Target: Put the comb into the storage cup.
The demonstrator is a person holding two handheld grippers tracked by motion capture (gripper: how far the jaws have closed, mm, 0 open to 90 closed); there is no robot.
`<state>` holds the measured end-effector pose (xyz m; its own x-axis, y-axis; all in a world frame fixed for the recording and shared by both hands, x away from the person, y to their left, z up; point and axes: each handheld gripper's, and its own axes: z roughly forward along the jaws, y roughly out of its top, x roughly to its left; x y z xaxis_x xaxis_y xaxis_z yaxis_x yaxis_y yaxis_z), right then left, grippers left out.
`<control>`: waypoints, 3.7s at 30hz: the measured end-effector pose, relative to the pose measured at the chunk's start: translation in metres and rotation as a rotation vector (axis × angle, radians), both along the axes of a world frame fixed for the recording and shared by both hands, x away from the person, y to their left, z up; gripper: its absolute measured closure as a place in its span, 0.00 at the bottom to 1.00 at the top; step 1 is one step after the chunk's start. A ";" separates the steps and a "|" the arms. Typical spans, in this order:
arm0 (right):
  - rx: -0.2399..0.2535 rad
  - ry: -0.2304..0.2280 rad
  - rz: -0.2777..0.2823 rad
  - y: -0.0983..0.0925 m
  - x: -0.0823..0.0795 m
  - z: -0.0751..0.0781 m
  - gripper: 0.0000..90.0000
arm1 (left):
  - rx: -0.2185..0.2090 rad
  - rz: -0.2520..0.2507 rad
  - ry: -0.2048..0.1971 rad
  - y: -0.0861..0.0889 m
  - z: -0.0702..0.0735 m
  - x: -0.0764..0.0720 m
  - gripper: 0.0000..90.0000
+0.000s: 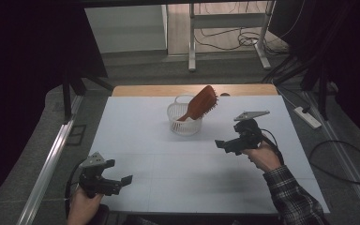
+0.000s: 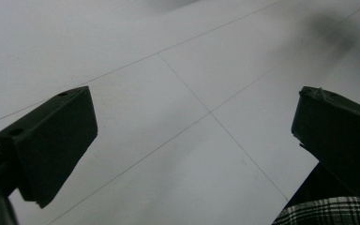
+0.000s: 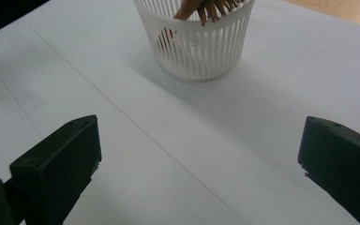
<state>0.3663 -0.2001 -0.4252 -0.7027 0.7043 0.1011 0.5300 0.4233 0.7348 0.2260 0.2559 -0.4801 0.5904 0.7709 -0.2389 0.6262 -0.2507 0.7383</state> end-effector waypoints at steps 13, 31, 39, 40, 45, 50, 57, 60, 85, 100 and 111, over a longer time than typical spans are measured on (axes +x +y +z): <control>-0.024 -0.016 -0.024 -0.010 -0.012 -0.003 0.00 | 0.001 -0.001 -0.002 0.000 0.000 0.000 0.00; -0.033 -0.008 -0.021 -0.027 -0.026 -0.012 0.00 | 0.004 -0.001 -0.009 0.000 0.001 -0.001 0.00; -0.030 0.008 -0.021 -0.037 -0.033 -0.015 0.00 | 0.021 0.004 -0.029 -0.001 0.001 -0.002 0.00; -0.030 0.010 -0.022 -0.037 -0.033 -0.015 0.00 | 0.021 0.004 -0.029 -0.001 0.001 -0.002 0.00; -0.025 0.012 -0.034 -0.044 -0.038 -0.016 0.00 | 0.018 0.003 -0.025 -0.001 0.001 -0.002 0.00; -0.023 0.011 -0.041 -0.051 -0.043 -0.017 0.00 | 0.016 0.004 -0.022 -0.001 0.001 -0.001 0.00; -0.030 0.006 -0.045 -0.057 -0.048 -0.019 0.00 | 0.016 0.002 -0.021 -0.001 0.001 -0.001 0.00; -0.033 0.005 -0.050 -0.059 -0.051 -0.018 0.00 | 0.015 0.003 -0.021 -0.001 0.001 -0.001 0.00; -0.041 0.012 -0.114 -0.092 -0.073 -0.022 0.00 | 0.016 0.004 -0.019 -0.001 0.001 -0.001 0.00; -0.068 0.001 -0.156 -0.111 -0.085 -0.025 0.00 | 0.013 0.005 -0.017 0.000 0.001 -0.001 0.00; -0.076 -0.004 -0.200 -0.125 -0.094 -0.027 0.00 | 0.010 0.007 -0.016 0.000 0.001 -0.001 0.00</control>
<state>0.2724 -0.3252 -0.4518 -0.5483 0.8353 0.0398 0.6060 0.3640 0.7073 0.2249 0.2555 -0.4795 0.5883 0.7777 -0.2217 0.6163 -0.2537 0.7456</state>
